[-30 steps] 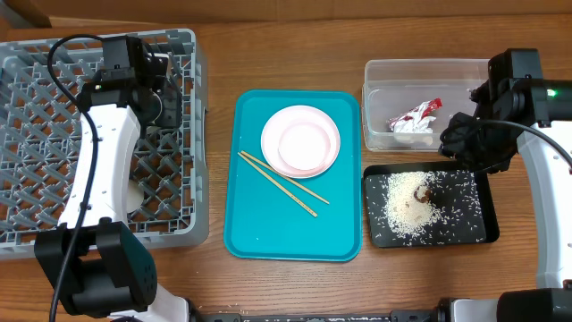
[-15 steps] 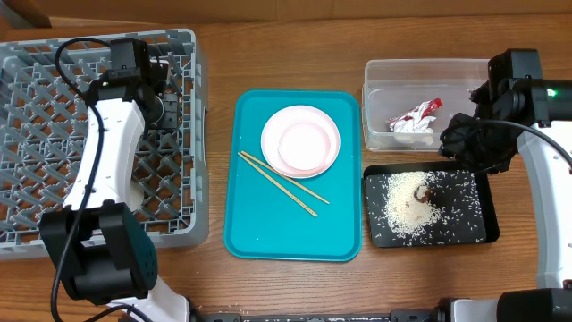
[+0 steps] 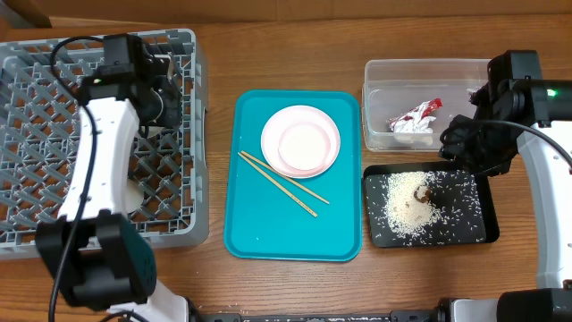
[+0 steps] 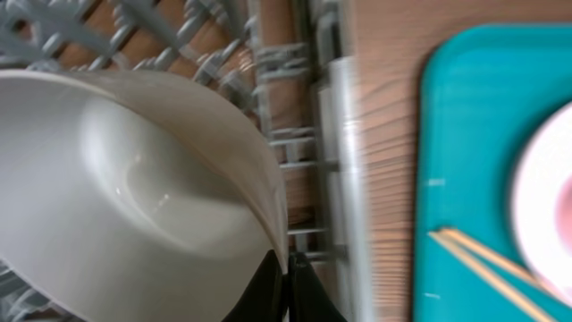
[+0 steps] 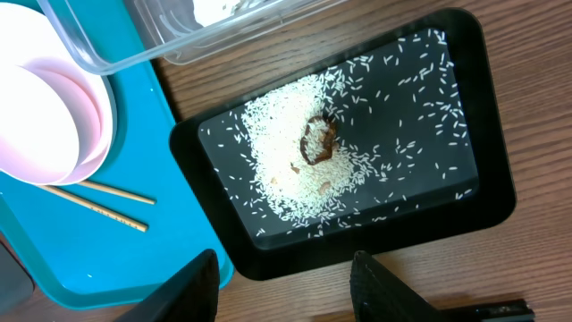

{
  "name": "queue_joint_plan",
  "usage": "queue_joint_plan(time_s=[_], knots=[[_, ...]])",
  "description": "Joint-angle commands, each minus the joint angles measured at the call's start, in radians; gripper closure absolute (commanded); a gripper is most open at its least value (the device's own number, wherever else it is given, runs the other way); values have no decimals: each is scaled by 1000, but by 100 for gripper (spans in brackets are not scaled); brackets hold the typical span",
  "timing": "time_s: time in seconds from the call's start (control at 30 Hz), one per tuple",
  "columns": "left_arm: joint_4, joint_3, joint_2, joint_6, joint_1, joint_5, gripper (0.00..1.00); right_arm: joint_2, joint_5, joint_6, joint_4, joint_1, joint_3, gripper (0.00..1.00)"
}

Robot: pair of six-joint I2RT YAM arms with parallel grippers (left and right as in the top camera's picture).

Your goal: Sort waste into correct bins and load items into the dishwasher

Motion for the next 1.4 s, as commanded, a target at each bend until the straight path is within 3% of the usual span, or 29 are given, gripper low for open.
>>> queue_joint_plan(time_s=[0.0, 0.1, 0.2, 0.37, 0.57, 0.87, 0.9, 0.93, 0.97, 1.07, 1.1, 1.2, 1.23, 1.37], knots=[[-31, 40, -119, 90, 101, 406, 96, -11, 7, 0, -1, 2, 23, 51], [-99, 35, -114, 235, 235, 764, 96, -11, 7, 0, -1, 2, 23, 51], [-155, 27, -63, 348, 369, 1011, 96, -11, 6, 0, -1, 2, 23, 51], [-166, 27, 72, 369, 455, 1162, 96, -11, 6, 0, -5, 2, 23, 51], [-200, 27, 234, 369, 558, 1196, 96, -11, 6, 0, -5, 2, 23, 51], [-343, 27, 269, 360, 737, 1020, 96, -11, 7, 0, -3, 2, 23, 51], [-359, 27, 269, 357, 760, 1023, 93, -11, 7, 0, -1, 2, 23, 51], [-375, 27, 269, 345, 786, 1028, 81, -11, 7, 0, 0, 2, 23, 51], [-391, 27, 269, 332, 808, 1032, 62, -11, 7, 0, 0, 2, 23, 51], [-438, 27, 269, 332, 857, 1087, 49, -11, 7, 0, 0, 2, 23, 51], [-450, 27, 268, 337, 866, 1104, 33, -11, 7, 0, 0, 2, 23, 51], [-461, 27, 263, 344, 869, 1110, 14, -11, 6, 0, 0, 2, 23, 51], [-462, 27, 258, 347, 866, 1111, 0, -11, 6, 0, 0, 2, 23, 51], [-473, 27, 214, 394, 828, 1142, 0, -11, 6, 0, -1, 2, 23, 51]])
